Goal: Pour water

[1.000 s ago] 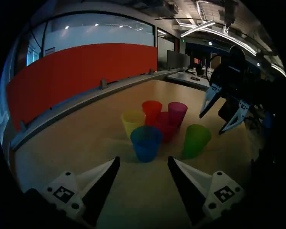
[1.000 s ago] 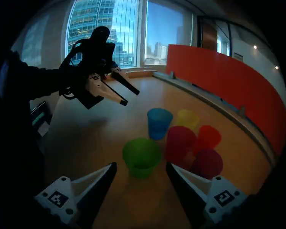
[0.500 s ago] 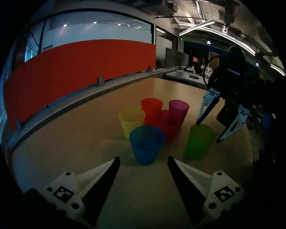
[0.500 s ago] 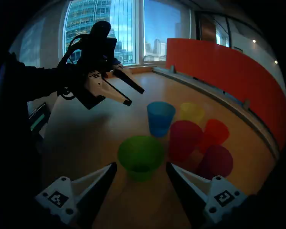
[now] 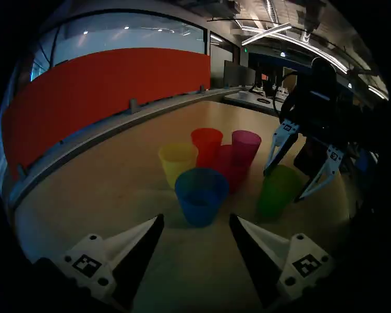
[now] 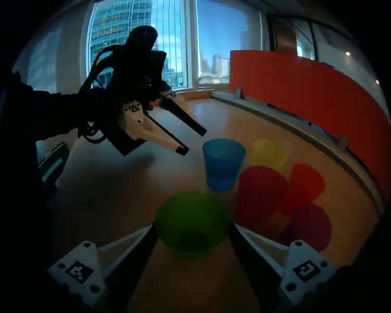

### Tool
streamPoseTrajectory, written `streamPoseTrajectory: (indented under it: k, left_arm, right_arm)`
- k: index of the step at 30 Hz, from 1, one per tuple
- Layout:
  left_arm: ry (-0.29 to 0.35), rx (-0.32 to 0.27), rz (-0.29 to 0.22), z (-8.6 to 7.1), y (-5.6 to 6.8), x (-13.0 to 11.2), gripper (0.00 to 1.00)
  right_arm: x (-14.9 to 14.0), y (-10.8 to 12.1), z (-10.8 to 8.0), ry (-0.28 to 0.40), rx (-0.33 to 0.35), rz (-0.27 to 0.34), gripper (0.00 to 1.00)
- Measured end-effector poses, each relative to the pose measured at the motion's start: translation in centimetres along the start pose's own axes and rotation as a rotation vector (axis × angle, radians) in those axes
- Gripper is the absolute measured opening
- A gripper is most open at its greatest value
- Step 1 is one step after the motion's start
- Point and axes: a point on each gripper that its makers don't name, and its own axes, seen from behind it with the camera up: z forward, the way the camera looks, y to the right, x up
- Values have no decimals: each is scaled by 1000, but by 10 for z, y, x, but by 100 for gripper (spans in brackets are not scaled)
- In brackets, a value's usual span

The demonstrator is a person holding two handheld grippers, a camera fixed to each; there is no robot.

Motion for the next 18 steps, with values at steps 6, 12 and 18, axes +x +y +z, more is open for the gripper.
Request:
streamPoseTrajectory:
  k: [6,12,18]
  left_arm:
    - [-4,-6,8,6,-1,-1,93]
    - [-3,-14,7,10,0,0,93]
    - [-1,-20,8,13,1,1,93]
  right_arm:
    - [2,-4,7,5,16,-2,100]
    - [5,-3,11,15,9,-7,97]
    - [4,-5,11,17,23,-10,92]
